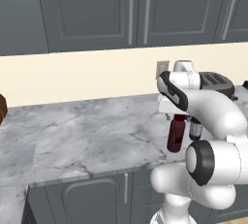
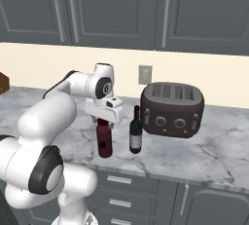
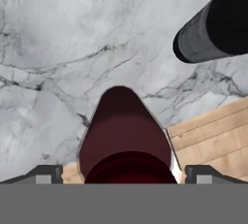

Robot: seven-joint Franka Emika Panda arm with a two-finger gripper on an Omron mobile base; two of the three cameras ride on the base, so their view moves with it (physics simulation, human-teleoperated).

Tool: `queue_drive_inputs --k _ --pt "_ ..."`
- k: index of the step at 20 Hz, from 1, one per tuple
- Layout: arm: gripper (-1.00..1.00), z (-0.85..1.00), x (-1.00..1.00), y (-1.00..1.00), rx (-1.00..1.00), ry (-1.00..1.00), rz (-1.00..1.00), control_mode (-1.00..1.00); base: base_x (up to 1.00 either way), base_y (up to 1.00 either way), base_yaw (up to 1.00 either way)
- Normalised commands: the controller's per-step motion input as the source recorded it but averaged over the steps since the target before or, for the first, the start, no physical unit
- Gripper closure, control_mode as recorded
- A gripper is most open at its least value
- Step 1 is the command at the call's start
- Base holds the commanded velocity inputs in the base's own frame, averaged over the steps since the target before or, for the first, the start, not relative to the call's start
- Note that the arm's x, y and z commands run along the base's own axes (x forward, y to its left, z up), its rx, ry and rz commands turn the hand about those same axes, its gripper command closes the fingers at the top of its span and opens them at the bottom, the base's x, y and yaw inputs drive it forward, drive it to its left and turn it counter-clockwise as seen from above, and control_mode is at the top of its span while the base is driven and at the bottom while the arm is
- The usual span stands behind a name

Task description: There is a wine glass and glass cup on the dining counter. Place the wine bottle next to the wine glass and the juice bottle next to the glass cup.

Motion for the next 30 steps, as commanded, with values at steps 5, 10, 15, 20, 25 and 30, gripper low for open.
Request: queue_drive_inputs --k 5,10,15,20,25,30 --pt "1.00 -0.12 0.00 0.00 0.00 0.01 -0.07 -1.00 0.00 0.00 0.00" --pt "1.00 -0.02 -0.03 -0.01 0.00 0.00 -0.06 -1.00 0.00 0.00 0.00" --pt "1.00 0.25 -0.22 0.00 0.00 0.00 -0.03 -1.00 0.00 0.00 0.00" --pt "1.00 0.36 -0.26 0.00 0.01 0.00 0.00 -1.00 0.00 0.00 0.00" --pt "1.00 0.31 -0.20 0.00 0.00 -0.02 0.00 -1.00 0.00 0.00 0.00" --pt "1.00 0.12 -0.14 0.00 0.00 -0.02 0.00 -1.00 0.00 0.00 0.00"
